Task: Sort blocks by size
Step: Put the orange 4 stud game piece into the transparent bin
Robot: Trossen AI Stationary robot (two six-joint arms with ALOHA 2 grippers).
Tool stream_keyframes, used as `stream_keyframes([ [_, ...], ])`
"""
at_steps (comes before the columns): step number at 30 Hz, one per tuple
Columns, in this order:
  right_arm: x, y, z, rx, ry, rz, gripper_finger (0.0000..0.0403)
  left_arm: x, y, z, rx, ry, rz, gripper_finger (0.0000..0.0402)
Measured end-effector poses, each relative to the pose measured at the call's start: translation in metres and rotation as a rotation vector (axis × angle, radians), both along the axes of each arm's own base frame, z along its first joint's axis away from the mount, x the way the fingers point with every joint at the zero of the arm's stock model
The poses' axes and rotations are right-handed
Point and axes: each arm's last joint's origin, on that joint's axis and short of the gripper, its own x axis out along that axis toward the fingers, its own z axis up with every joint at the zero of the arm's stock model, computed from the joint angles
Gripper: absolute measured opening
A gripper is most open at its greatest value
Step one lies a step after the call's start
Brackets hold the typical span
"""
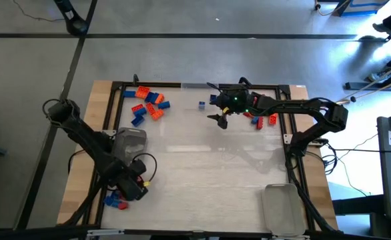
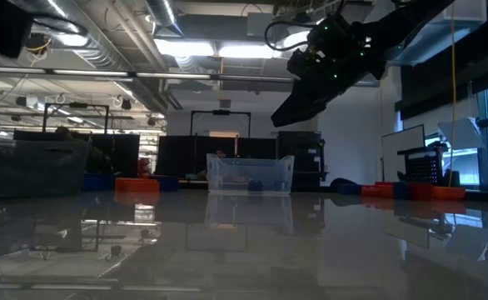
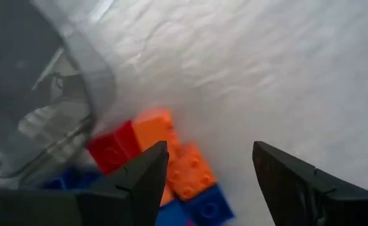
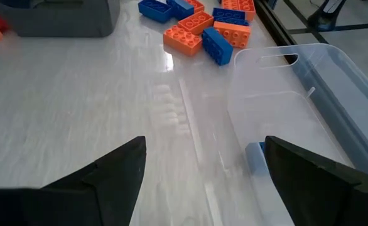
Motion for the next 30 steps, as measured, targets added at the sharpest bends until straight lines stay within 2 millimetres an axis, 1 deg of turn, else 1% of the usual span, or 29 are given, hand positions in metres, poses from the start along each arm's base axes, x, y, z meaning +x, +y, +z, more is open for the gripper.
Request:
stream_keyframes([
  [3, 0.0, 0.0, 0.0, 0.0, 0.0, 0.0, 0.0321, -0.004, 0.003, -0.009, 0.005, 0.021, 0.021, 0.0221],
  [9, 0.0, 0.0, 0.0, 0.0, 0.0, 0.0, 0.0321, -0.006, 0.005, -0.016, 0.009, 0.029, 0.036, 0.0221],
  [12, 0.0, 0.0, 0.0, -0.002, 0.001, 0.001, 0.0321, -0.006, 0.005, -0.02, 0.0, 0.014, 0.008, 0.0221],
  [17, 0.0, 0.0, 0.0, -0.004, 0.001, 0.003, 0.0321, -0.011, 0.011, -0.03, 0.031, 0.042, 0.015, 0.0221],
  [22, 0.0, 0.0, 0.0, -0.004, 0.003, 0.004, 0.0321, -0.012, 0.012, -0.032, 0.036, 0.033, -0.007, 0.0221],
  [25, 0.0, 0.0, 0.0, -0.004, 0.003, 0.004, 0.0321, -0.012, 0.012, -0.032, 0.035, 0.033, -0.013, 0.0207],
  [30, 0.0, 0.0, 0.0, -0.005, 0.002, 0.004, 0.0321, -0.012, 0.012, -0.033, 0.035, 0.03, -0.042, 0.0152],
])
